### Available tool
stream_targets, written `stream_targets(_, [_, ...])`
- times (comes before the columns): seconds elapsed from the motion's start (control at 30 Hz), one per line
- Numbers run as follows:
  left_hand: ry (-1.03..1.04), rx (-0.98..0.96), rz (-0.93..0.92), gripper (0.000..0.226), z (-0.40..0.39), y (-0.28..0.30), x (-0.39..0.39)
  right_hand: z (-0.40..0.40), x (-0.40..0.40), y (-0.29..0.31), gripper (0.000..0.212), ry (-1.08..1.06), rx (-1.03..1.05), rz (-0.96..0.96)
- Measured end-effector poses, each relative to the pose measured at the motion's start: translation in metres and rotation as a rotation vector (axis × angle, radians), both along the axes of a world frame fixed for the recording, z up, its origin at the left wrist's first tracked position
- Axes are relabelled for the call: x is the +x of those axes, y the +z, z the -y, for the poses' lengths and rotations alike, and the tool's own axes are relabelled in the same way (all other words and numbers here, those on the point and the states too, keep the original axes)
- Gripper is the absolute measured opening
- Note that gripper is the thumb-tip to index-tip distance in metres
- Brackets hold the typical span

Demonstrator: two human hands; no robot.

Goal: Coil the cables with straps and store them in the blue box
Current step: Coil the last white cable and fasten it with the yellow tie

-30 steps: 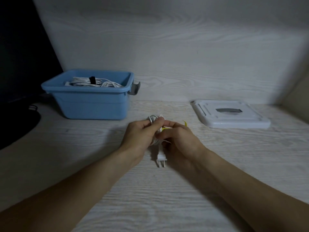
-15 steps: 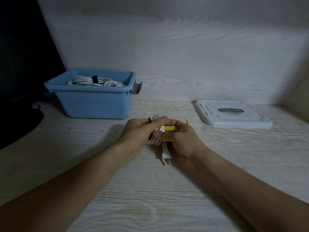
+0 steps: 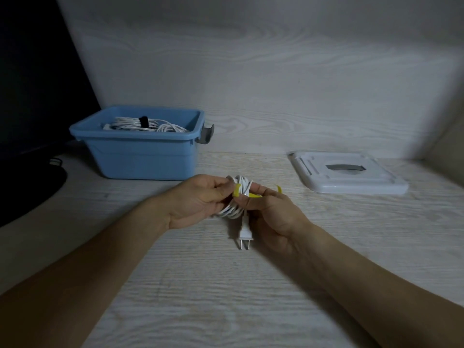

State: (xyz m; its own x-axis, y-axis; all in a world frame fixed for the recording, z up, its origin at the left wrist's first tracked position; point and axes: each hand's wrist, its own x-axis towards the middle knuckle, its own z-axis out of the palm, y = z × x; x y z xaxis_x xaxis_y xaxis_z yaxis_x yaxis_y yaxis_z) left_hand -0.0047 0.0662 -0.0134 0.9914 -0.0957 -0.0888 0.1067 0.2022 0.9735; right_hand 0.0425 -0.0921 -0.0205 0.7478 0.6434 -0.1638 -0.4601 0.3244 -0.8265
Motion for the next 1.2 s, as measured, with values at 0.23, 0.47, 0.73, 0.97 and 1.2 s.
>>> stream_targets(0.23, [0.159, 0.174, 0.081, 0.041, 0.009, -0.008, 0.006, 0.005, 0.004, -0.002, 0.054, -0.027, -0.046, 0.082])
stream_targets(0.47, [0.337, 0.407, 0.216, 0.049, 0.012, -0.004, 0.003, 0.007, 0.012, 0.004, 0.027, -0.043, -0.135, 0.459])
stream_targets(0.73, [0.162, 0.317, 0.122, 0.039, 0.023, 0.004, -0.003, 0.017, 0.016, 0.008, 0.006, -0.244, -0.299, 0.8])
stream_targets(0.97, [0.095, 0.211, 0.038, 0.035, 0.024, 0.01, -0.006, 0.022, 0.018, 0.012, 0.016, -0.381, -0.42, 1.045])
stream_targets(1.2, [0.034, -0.113, -0.032, 0.025, 0.018, 0.019, -0.009, 0.019, 0.017, 0.012, 0.011, -0.315, -0.417, 1.334])
